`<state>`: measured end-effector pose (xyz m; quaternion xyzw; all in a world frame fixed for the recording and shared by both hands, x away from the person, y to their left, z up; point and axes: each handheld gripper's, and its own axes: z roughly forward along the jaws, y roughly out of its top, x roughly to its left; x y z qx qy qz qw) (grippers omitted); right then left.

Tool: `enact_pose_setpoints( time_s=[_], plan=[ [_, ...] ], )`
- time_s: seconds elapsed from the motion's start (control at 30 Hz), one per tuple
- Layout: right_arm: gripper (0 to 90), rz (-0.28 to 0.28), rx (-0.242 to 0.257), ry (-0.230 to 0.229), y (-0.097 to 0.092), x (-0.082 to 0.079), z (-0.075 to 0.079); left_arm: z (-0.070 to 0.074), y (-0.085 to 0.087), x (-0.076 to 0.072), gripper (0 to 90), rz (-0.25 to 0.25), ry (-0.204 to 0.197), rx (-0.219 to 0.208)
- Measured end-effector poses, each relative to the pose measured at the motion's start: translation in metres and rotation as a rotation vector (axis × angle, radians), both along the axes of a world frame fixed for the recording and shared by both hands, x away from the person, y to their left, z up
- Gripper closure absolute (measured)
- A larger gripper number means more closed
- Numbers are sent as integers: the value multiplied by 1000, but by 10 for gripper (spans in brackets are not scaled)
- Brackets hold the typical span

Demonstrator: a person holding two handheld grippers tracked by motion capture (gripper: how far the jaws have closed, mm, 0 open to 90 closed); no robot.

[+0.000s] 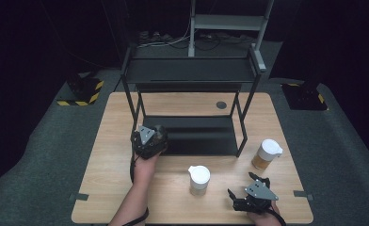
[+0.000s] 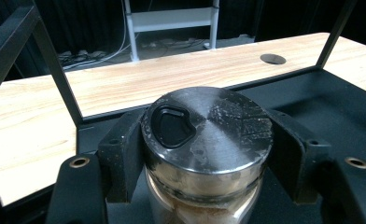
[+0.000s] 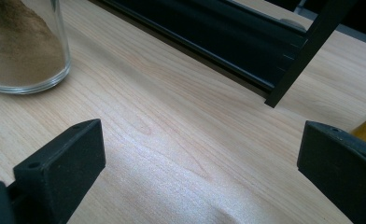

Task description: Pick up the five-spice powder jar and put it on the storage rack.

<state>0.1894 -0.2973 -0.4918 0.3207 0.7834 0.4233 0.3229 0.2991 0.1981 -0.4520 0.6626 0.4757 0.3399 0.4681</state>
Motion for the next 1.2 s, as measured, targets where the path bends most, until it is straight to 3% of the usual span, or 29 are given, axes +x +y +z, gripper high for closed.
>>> enact_pose_setpoints(
  time_s=[0.23, 0.73, 1.2],
  plan=[
    [2, 0, 0, 1, 0, 0, 0, -1, -1, 0, 291, 7, 6, -2],
    [2, 0, -2, 0, 0, 0, 0, 8, -4, -7, 275, 6, -35, 25],
    [2, 1, -1, 1, 0, 0, 0, 18, -6, -17, 159, -2, -53, 9]
  ],
)
